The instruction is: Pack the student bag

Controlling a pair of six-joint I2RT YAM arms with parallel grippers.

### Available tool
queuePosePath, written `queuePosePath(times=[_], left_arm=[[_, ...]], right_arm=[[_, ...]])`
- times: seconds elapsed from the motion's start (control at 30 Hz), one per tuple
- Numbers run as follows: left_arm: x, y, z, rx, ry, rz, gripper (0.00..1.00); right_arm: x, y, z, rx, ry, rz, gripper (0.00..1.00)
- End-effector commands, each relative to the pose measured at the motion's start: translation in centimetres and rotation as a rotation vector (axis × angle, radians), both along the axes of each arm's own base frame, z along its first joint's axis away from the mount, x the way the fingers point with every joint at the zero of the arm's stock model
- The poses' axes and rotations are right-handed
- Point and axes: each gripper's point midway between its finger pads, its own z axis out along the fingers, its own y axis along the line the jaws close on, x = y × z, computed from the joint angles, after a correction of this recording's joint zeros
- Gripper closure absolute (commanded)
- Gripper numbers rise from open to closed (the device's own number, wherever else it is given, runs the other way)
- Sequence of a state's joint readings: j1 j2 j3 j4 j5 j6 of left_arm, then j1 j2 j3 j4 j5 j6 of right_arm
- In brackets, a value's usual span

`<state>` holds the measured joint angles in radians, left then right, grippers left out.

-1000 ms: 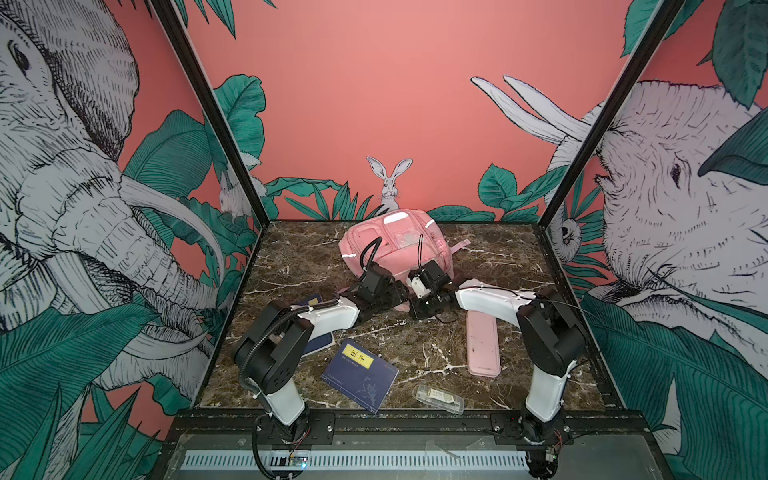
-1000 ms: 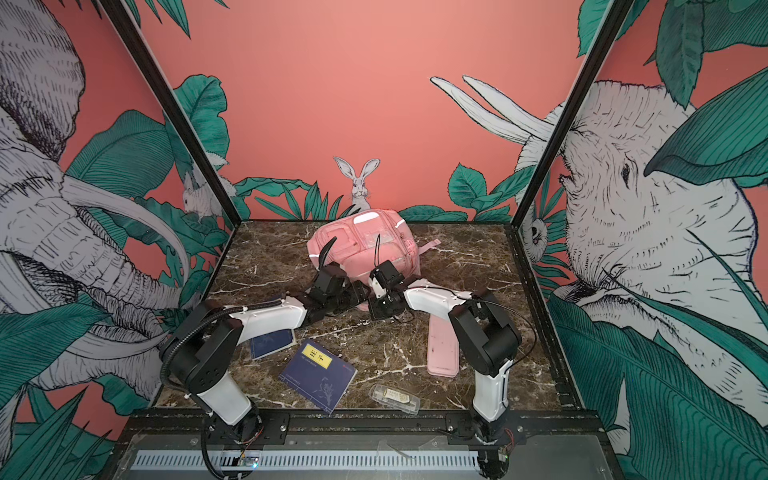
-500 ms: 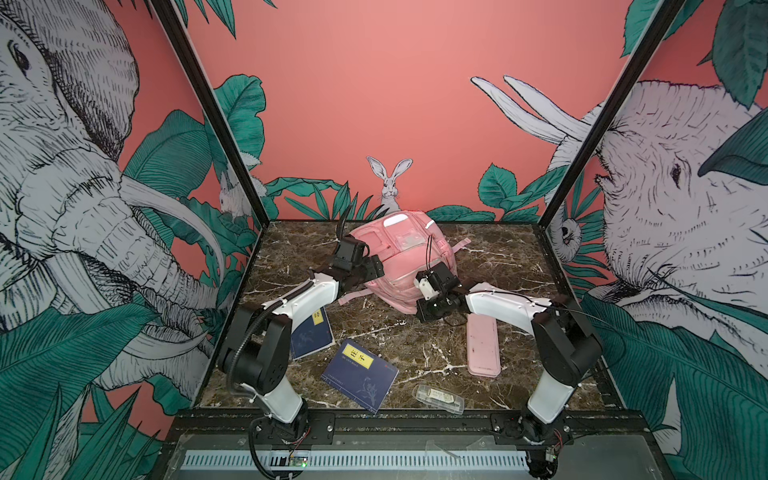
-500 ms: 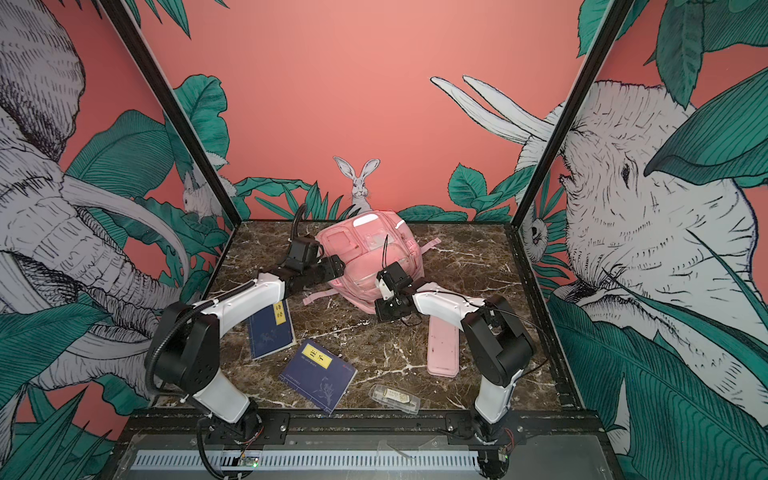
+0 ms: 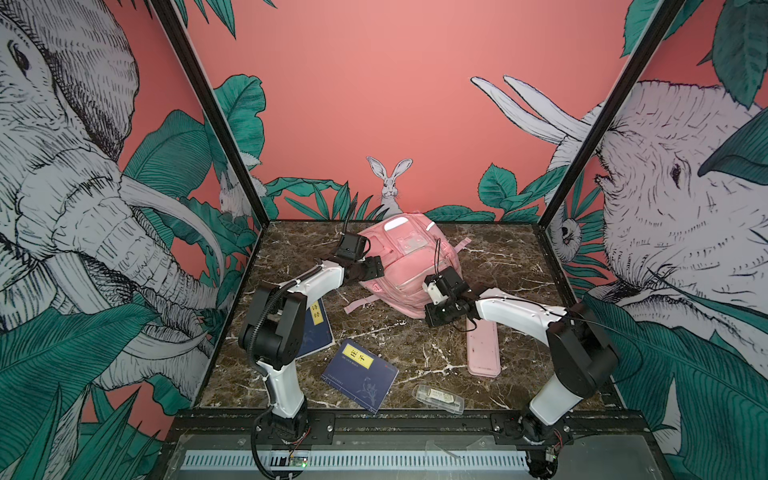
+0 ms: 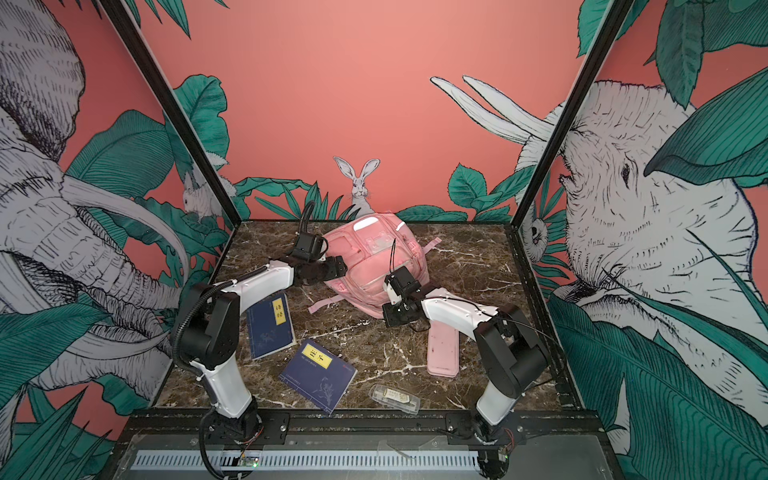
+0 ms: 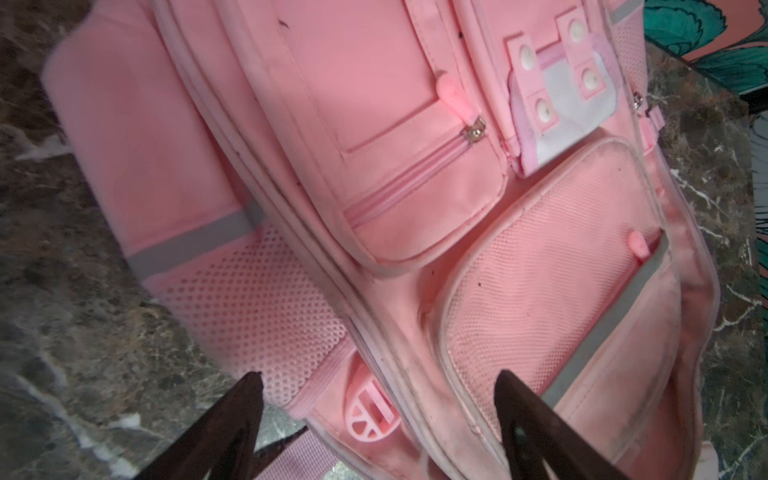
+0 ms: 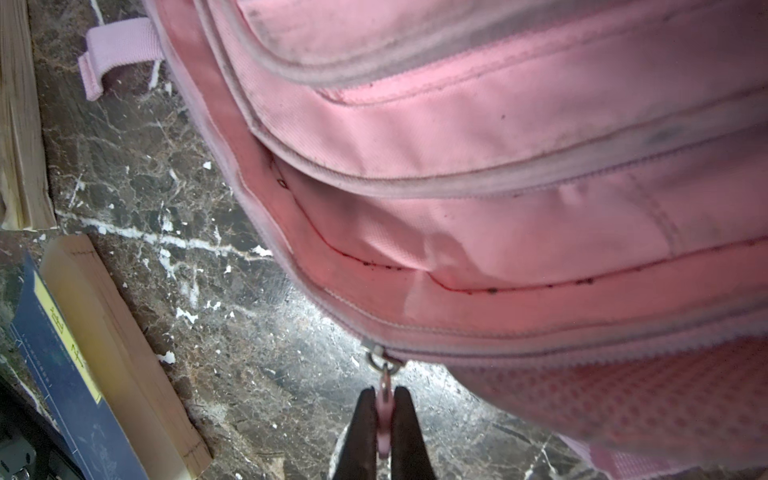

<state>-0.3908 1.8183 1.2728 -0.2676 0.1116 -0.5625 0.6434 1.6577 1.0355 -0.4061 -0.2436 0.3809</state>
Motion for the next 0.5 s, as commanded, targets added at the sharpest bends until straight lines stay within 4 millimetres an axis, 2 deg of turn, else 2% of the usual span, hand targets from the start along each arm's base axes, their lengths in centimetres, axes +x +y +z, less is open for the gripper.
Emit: queuePosePath(times=[0.0,0.3,0.47], left_arm=[[0.3,1.0,-0.2,0.030,0.011,0.006,0.15],[0.5,4.7,-2.5,0.031,0.043,0.098,0.20],[1.2,4.5,-4.4,-0.054,0.082,0.107,0.20]], right_arm=[[-0.5,-0.8,0.3,-0.018,0.009,0.001,1.00],[-0.6,-0.6,0.4,-0.011,0.016,0.007,1.00],[-0.5,-0.3,0.4,0.002,0.027,0.006,1.00]])
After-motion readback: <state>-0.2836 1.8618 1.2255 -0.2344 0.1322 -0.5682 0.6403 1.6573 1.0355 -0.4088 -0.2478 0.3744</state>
